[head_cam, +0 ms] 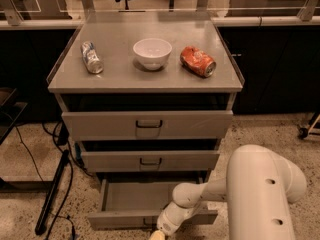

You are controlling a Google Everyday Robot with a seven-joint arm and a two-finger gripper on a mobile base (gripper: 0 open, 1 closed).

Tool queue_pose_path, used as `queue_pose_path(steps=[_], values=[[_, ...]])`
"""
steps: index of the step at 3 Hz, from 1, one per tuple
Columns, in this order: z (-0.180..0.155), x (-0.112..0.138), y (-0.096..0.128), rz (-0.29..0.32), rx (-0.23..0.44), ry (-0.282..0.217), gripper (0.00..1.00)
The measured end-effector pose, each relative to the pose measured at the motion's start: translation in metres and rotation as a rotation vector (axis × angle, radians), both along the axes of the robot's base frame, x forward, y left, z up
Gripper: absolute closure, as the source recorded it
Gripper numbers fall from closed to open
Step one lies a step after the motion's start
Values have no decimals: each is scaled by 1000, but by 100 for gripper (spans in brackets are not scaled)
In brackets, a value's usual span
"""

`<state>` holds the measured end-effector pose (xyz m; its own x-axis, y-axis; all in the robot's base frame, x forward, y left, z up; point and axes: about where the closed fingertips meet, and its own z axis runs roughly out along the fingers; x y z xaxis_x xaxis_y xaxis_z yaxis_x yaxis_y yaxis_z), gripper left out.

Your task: Open bottom drawer

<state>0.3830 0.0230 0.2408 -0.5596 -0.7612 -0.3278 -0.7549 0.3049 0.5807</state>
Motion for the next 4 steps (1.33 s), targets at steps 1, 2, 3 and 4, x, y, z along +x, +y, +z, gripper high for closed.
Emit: queue_pose_path(steps=[1,2,3,4], values=[[22,15,9,14,17,-56,0],[23,16,9,14,17,-58,0],[-11,19,10,8,1,-31,0],[-24,25,16,30,11,-29,0]])
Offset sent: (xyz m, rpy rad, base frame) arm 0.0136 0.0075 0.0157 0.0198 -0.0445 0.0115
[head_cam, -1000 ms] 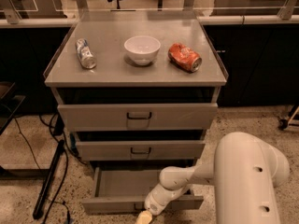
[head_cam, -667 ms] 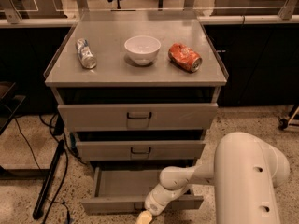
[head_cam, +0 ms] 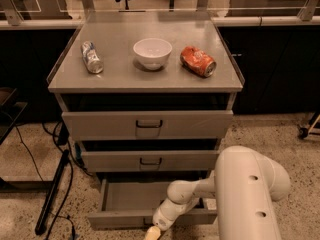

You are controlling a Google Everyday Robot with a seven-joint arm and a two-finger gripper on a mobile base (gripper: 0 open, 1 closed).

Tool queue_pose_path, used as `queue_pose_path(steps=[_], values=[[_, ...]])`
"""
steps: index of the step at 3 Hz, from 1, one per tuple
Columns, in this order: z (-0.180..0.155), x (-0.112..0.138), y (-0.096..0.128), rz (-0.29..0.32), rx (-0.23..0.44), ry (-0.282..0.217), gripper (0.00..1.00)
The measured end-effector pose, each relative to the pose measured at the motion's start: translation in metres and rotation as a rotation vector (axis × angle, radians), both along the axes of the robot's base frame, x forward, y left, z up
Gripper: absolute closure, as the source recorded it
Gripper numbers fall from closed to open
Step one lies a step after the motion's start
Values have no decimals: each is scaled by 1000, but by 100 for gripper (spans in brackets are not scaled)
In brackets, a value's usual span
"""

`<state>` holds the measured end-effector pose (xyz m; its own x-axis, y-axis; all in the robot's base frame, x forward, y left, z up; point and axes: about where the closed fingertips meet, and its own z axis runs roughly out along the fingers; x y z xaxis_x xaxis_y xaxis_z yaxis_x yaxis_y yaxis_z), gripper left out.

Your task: Open bottom drawer

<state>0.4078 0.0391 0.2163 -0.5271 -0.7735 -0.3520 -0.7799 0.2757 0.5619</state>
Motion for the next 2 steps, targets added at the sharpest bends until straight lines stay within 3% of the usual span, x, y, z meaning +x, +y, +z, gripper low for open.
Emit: queue_pose_path(steps=[2], values=[[-20,-7,2,10,-9,22,0]])
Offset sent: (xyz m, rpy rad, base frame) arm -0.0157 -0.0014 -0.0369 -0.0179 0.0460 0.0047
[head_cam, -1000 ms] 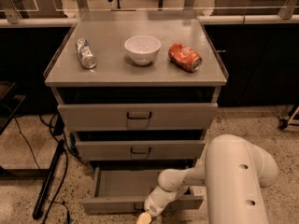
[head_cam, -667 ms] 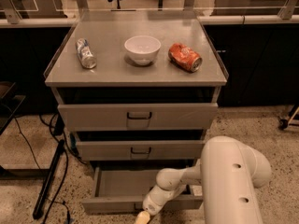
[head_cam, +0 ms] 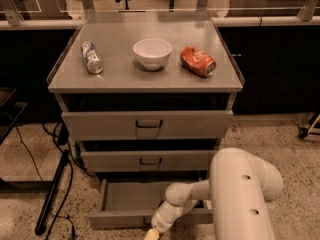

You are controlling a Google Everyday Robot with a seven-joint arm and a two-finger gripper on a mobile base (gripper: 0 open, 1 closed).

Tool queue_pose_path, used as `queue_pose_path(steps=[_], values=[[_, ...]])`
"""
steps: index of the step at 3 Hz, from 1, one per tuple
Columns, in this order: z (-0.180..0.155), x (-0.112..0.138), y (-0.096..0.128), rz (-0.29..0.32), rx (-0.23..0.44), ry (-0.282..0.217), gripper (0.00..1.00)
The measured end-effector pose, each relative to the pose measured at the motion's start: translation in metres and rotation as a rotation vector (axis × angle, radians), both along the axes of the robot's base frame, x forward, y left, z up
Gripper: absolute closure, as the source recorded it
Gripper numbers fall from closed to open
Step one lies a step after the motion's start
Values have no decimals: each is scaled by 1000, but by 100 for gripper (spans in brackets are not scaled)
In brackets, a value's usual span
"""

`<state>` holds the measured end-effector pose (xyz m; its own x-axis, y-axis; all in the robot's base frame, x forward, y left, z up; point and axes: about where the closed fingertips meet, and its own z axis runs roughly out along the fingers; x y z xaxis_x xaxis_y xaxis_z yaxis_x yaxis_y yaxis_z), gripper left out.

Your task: Open bottom drawer

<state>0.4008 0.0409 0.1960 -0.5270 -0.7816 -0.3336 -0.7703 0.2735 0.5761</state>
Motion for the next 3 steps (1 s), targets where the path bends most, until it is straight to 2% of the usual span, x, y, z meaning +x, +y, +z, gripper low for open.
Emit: queue_pose_path(steps=[1,2,3], values=[[2,0,0,0,0,0,0],[5,-19,-9,-7,-16,19,0],[7,-27,-8,15,-4,40,0]])
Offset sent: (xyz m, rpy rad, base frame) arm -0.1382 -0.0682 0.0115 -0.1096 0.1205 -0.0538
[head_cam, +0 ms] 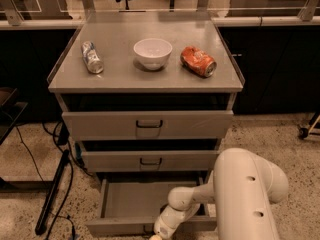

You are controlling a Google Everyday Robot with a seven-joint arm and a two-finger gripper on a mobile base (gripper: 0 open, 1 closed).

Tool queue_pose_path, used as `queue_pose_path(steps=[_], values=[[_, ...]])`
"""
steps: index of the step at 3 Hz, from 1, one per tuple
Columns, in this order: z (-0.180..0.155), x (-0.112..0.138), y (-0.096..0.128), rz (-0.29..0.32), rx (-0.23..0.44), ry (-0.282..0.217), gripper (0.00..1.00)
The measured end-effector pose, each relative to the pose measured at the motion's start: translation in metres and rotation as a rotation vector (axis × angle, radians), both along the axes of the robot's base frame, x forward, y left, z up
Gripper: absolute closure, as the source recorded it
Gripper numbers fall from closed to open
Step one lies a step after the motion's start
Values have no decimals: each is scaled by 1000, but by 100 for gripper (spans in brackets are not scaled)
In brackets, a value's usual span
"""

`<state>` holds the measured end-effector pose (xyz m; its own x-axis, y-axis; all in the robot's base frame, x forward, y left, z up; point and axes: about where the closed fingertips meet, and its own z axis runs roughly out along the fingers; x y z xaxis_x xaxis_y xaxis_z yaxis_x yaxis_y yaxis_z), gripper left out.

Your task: Open bottom drawer

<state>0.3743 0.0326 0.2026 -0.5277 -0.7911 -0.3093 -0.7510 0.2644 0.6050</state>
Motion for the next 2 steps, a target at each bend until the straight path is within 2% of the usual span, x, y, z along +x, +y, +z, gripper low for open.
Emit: queue_pose_path(steps=[1,2], values=[[1,-23,-4,31,4,39,0],[2,-31,-6,25,5,52,0]])
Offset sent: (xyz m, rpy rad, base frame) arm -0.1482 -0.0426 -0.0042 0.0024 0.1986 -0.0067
